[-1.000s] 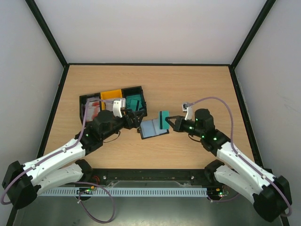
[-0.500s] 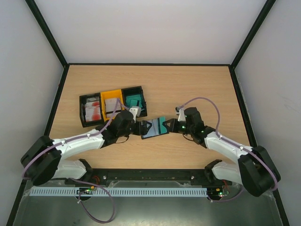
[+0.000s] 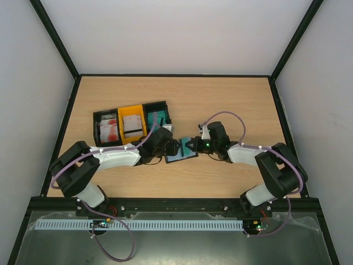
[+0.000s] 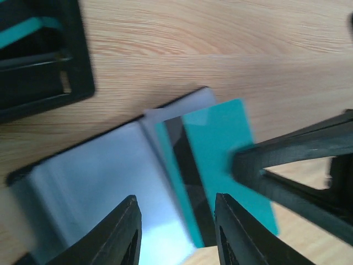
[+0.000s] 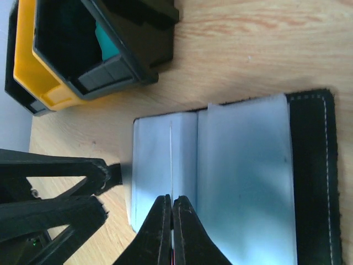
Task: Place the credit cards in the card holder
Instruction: Insert the credit card into the card holder.
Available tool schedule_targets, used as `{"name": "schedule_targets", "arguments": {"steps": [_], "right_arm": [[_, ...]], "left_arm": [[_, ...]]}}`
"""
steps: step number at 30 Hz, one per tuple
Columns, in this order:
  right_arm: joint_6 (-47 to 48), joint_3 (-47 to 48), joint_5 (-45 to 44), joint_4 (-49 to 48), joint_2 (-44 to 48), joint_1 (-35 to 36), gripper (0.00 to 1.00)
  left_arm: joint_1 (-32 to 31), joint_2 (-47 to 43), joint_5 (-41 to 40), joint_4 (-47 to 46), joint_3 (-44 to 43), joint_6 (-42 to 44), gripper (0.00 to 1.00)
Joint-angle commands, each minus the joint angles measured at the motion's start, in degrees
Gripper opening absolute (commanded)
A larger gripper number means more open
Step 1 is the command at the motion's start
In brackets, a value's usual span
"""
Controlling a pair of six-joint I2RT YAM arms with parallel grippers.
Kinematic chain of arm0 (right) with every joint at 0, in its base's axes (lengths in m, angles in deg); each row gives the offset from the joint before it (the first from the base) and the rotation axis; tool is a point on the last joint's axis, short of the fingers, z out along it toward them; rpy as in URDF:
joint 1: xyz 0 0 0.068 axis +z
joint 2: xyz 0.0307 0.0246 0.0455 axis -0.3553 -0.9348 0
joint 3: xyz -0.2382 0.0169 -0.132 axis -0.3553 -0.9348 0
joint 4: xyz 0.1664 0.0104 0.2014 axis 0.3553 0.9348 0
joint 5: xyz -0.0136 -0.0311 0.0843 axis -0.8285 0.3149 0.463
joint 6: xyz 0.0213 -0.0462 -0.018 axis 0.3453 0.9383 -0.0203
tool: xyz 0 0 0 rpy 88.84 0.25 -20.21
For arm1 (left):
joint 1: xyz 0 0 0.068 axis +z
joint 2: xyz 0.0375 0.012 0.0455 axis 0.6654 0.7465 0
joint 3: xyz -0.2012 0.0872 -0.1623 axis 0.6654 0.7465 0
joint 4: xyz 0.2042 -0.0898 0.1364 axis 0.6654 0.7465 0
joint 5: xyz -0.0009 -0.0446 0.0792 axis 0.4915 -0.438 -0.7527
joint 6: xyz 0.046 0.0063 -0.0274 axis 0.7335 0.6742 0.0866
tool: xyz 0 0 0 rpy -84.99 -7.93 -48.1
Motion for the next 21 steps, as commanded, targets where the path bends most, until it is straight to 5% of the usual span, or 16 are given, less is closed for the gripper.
{"name": "schedule_targets", "arguments": {"steps": [1, 21], "right_arm": [[0.86, 2.37, 2.16, -3.99, -2.65, -1.37, 0.02], [0.78, 5.44, 3.68, -4.13, -9.27, -2.53, 0.02]], "left_arm": [[-0.28, 2.46, -8.99, 6.45, -1.8, -1.11, 0.39], [-3.41, 6.21, -15.33, 12.25, -0.72, -2.03, 0.33]]}}
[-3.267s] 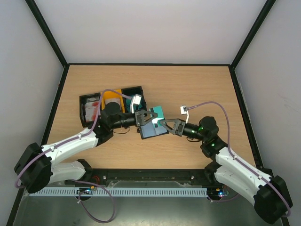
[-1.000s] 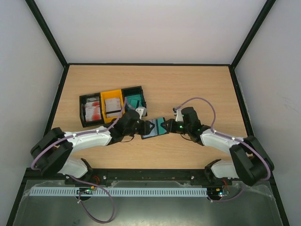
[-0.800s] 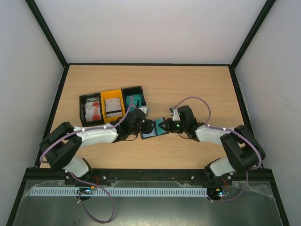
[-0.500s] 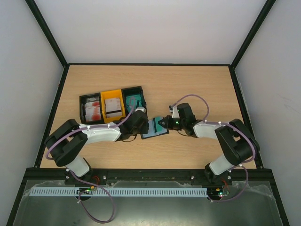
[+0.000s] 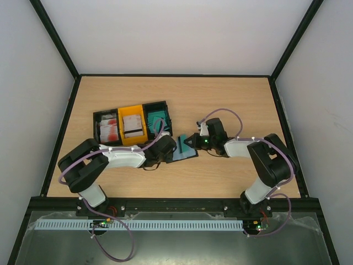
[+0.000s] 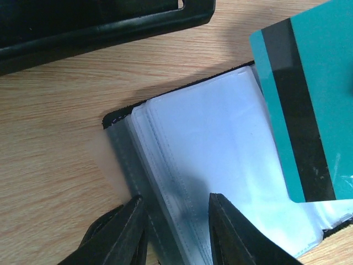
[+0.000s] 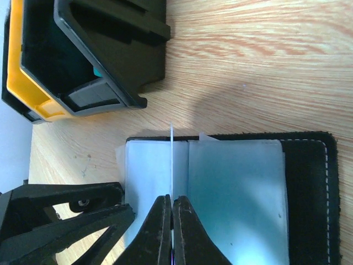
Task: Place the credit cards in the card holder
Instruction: Insert the credit card into the card holder.
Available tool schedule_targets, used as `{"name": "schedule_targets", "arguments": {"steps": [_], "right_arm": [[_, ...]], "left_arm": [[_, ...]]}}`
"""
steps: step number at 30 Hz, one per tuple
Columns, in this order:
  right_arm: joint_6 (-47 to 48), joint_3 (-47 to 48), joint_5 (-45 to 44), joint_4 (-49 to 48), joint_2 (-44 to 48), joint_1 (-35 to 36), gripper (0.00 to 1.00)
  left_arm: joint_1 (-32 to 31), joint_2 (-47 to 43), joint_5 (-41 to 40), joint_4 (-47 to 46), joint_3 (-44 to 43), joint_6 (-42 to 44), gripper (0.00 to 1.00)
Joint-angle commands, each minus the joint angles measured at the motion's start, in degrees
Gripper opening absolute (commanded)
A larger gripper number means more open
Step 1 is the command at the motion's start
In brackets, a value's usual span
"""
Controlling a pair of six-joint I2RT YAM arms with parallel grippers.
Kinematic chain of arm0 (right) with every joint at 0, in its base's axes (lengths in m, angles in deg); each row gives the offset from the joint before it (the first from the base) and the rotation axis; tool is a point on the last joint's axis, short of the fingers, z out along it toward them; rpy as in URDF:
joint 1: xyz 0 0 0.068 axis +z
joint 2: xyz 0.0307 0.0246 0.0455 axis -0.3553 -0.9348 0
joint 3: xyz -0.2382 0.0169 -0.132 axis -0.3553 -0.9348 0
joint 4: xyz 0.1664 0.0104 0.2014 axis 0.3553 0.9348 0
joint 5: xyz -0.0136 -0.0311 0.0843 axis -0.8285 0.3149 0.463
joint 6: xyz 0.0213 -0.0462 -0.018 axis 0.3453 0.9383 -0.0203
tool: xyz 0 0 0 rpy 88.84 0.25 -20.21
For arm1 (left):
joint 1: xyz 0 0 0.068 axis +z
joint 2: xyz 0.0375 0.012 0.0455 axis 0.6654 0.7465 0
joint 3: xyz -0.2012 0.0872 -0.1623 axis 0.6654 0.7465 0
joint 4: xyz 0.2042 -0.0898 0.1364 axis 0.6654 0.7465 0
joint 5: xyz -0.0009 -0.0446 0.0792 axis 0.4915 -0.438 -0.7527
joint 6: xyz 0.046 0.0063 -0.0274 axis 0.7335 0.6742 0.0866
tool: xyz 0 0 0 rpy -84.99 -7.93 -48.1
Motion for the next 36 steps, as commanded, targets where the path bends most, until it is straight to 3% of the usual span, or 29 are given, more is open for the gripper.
{"name": "schedule_targets", "arguments": {"steps": [1, 12, 23, 36], "right_arm": [[-0.26, 0.59, -0.18, -0.81, -0.89, -0.33, 0.02], [-2.75, -1.54, -3.2, -2.69, 3.49, -1.89, 0.02], [-7.47, -5.0, 6.28, -13.13, -1.5, -1.88, 0.02], [-7.63, -7.1, 5.79, -14.33, -4.47, -1.84, 0.02]], "left_arm": [[-0.7, 1.01, -2.16, 1.36, 0.08, -0.82, 0.33], [-0.89, 1.87, -3.83, 2.17, 0.49, -0.79, 0.27], [-1.4, 2.05, -3.49, 1.73, 0.55, -0.75, 0.26], [-1.52, 2.31, -3.31, 1.47, 0.61, -0.48, 0.27]]}}
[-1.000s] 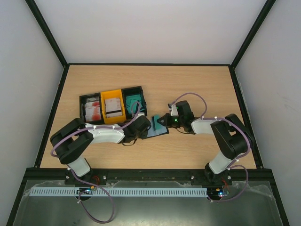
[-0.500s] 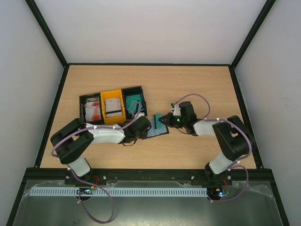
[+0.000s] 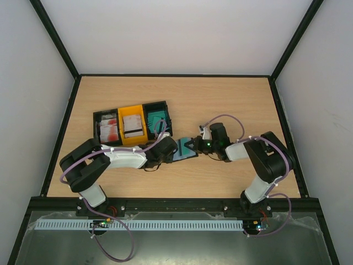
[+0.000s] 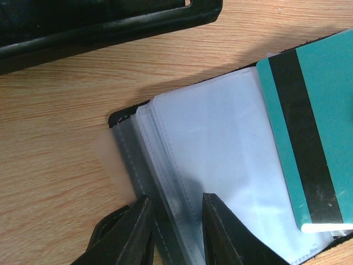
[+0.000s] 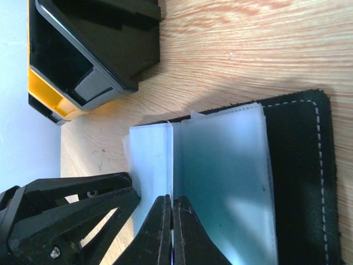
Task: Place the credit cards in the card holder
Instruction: Insert the credit card into the card holder.
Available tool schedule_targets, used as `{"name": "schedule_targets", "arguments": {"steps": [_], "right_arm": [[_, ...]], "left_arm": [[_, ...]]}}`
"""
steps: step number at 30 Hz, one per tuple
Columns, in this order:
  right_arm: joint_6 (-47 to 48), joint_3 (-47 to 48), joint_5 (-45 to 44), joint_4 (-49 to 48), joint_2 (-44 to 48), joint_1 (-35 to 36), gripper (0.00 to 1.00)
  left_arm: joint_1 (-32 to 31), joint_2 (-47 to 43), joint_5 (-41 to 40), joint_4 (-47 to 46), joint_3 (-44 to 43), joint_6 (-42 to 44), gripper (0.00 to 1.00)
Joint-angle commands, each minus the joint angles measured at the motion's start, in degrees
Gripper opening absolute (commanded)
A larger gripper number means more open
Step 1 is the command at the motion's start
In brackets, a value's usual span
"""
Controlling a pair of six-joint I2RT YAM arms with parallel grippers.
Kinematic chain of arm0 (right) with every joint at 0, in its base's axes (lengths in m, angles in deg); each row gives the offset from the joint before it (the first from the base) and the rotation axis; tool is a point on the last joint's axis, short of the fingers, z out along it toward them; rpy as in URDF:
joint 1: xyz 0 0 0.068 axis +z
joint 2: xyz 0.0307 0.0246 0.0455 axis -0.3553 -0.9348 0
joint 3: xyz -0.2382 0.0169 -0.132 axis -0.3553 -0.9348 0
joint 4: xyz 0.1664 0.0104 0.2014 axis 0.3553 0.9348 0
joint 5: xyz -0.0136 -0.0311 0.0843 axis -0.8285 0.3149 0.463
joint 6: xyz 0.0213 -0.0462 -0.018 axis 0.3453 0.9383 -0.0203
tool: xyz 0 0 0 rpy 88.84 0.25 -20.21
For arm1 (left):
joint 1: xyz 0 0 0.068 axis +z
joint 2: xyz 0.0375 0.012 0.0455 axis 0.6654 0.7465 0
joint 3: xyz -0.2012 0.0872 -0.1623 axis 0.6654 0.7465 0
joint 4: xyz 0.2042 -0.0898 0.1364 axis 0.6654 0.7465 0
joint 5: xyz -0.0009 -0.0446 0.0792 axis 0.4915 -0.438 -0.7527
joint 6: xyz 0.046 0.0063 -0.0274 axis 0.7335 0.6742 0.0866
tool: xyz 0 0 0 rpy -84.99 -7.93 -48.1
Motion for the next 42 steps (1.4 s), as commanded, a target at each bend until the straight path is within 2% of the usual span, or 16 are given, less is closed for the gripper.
{"name": "schedule_targets", "arguments": {"steps": [1, 7, 16, 31, 42], "right_arm": [[-0.51, -1.65, -0.39, -2.49, -1.28, -0.1, 0.02], [1.87, 0.01, -4.9, 1.91, 1.43, -0.16, 0.02], [2.24, 0.51, -6.83, 0.97, 2.71, -0.12, 0.02], [-0.45, -2.84, 0.45, -4.76, -2.07, 0.09, 0.02], [-1.95, -3.67, 0.66, -6.45, -3.72, 1.55, 0.02]], "left_arm": [[-0.41, 1.39, -0.61, 1.41, 0.64, 0.3, 0.27], [-0.41, 1.3, -0.8, 1.4, 0.81, 0.21, 0.27], [-0.41, 1.31, -1.32, 1.41, 1.03, 0.05, 0.27], [-0.4, 2.01, -0.3, 0.6, 0.7, 0.13, 0.27], [-0.41, 1.92, 0.06, 0.55, 0.79, -0.22, 0.27]]}}
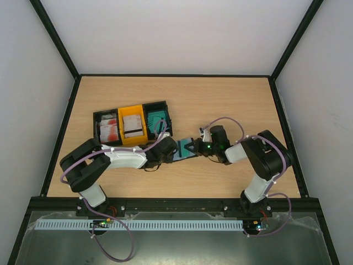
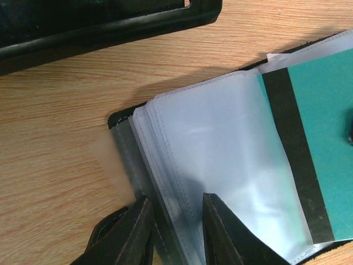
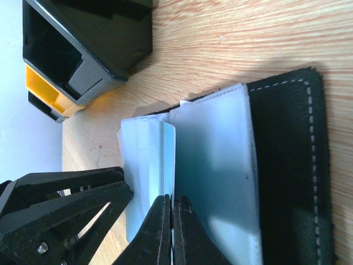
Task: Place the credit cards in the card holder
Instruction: Insert the credit card into the card holder.
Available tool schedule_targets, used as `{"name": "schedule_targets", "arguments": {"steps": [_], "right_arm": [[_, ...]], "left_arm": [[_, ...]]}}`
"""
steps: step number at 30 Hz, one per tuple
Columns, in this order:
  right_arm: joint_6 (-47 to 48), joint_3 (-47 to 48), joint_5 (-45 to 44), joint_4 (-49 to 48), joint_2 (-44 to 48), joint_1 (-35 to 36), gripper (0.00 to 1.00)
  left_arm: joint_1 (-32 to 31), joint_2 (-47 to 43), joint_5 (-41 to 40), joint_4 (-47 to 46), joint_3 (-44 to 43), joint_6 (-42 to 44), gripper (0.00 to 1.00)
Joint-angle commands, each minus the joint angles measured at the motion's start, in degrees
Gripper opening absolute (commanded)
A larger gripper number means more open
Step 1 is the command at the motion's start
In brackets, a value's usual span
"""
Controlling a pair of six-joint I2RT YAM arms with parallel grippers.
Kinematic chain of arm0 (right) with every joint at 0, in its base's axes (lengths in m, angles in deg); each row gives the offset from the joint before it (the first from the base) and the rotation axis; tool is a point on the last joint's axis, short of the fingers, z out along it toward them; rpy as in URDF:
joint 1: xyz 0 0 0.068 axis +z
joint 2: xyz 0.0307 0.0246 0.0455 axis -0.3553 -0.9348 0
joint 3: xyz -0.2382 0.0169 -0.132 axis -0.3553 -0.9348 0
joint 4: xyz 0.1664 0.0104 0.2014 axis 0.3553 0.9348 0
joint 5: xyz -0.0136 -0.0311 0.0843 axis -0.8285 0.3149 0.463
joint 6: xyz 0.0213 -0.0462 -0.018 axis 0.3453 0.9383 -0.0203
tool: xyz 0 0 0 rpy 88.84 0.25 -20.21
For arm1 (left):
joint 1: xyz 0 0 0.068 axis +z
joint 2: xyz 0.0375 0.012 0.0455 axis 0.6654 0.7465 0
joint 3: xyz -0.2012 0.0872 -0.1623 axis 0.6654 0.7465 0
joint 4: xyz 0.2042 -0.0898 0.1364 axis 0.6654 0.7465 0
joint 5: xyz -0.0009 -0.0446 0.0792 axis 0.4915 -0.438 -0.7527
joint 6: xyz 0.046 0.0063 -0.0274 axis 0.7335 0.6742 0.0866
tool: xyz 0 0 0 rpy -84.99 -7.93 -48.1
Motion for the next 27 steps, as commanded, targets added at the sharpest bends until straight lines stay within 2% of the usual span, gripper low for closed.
{"name": "schedule_targets", "arguments": {"steps": [1, 14, 19, 23, 27], "right_arm": [[-0.85, -0.89, 0.34, -1.07, -2.04, 1.45, 0.02], [-0.74, 0.61, 0.11, -2.79, -4.88, 2.5, 0.02], [-0.28, 0.98, 1.38, -2.02, -5.0, 2.59, 0.02], [3.36, 2.88, 1.51, 4.62, -5.42, 2.76, 0.02], [4.15, 3.18, 0.81, 6.97, -5.59, 2.8, 0.02]], "left_arm": [[-0.32, 1.76, 0.35, 0.77, 0.79, -0.22, 0.27], [-0.32, 1.56, -0.48, 2.44, 0.59, -0.48, 0.29], [0.0, 0.2, -1.23, 3.58, 0.94, -2.57, 0.39], [1.26, -1.27, 1.47, 1.98, 1.84, -3.99, 0.46], [1.99, -2.17, 2.26, 0.64, 2.53, -4.73, 0.52]]}}
